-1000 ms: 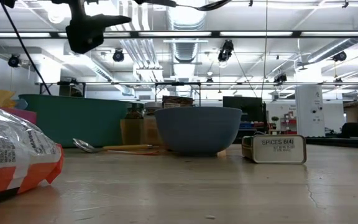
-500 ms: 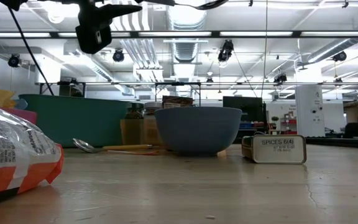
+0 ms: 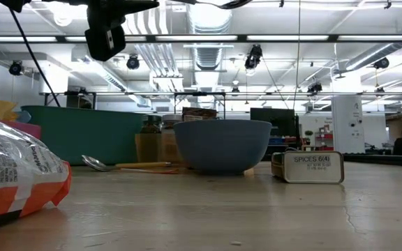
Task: Pick & Place Food Item
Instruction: Put the blue spoon into the green bin
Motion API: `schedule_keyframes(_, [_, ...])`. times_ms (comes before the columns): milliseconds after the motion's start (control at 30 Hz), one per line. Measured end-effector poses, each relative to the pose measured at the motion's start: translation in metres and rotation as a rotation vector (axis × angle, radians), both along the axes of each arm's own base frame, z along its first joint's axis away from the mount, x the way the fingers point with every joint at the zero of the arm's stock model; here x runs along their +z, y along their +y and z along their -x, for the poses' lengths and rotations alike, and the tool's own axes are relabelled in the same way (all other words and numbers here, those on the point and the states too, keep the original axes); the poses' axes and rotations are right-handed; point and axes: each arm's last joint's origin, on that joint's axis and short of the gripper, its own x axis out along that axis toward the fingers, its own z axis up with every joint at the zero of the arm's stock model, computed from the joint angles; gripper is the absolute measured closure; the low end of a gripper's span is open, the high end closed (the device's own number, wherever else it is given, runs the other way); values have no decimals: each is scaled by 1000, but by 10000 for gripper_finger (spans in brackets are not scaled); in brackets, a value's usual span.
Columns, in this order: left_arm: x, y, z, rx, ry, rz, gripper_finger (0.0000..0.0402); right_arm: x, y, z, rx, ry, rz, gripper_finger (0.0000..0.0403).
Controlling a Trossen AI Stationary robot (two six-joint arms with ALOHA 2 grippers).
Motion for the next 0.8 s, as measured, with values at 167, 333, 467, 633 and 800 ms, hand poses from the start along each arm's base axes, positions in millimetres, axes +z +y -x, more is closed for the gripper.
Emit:
schedule_keyframes(167, [0,0,0,-5,-3,-20,237,0,-1,-1,-3,0,0,368])
schedule_keyframes(333, [-1,0,0,-6,1,-25,237,1,-3,-3,-3,-6,1,368])
schedule_keyframes(467, [-1,0,0,-7,4,-29,241,2,-3,-5,11,-7,13,368])
schedule_keyframes(633, [-1,0,0,-12,1,-36,286,2,-3,-5,17,-8,16,368])
schedule_keyframes(800, [-1,0,0,-15,3,-48,351,2,-2,-5,19,-4,19,368])
